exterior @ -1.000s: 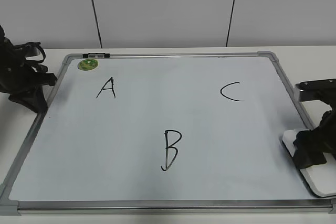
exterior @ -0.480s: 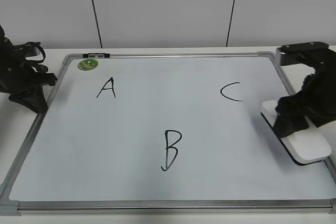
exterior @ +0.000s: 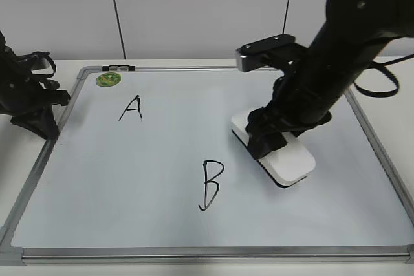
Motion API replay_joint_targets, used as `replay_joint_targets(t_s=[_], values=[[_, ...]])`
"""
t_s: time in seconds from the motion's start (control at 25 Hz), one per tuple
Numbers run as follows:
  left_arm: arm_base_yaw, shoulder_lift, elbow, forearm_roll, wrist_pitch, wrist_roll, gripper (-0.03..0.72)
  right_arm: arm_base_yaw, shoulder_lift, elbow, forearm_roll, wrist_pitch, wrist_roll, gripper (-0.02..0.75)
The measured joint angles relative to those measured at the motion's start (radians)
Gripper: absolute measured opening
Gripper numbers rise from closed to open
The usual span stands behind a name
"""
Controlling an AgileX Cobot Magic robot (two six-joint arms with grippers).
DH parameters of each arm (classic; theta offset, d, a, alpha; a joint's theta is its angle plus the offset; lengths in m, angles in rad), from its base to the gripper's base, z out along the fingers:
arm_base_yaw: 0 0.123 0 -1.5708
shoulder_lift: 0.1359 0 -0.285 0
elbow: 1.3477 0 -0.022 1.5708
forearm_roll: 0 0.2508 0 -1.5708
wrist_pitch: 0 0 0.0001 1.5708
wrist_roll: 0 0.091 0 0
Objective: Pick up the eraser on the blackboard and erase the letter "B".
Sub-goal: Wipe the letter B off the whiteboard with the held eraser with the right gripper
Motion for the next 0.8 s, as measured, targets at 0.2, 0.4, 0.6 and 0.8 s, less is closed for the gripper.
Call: replay_joint_targets(t_s=[0.2, 0.4, 0.6, 0.8], values=[[0.000, 0.000, 0.000, -0.004, 0.002, 0.002, 0.038, 0.068, 0.137, -0.108, -0.022, 0.000, 0.000, 0.549], [0.001, 0.000, 0.000, -0.008, 0.002, 0.002, 0.039, 0.088, 0.255, -0.192, -0.063, 0.000, -0.015, 0.549], [0.001, 0.000, 0.000, -0.008, 0.002, 0.002, 0.039, 0.088, 0.324, -0.237, -0.086, -0.002, -0.019, 0.549], [0.001, 0.000, 0.000, -0.010, 0.002, 0.003, 0.040, 0.088, 0.354, -0.247, -0.110, -0.018, -0.024, 0.549]])
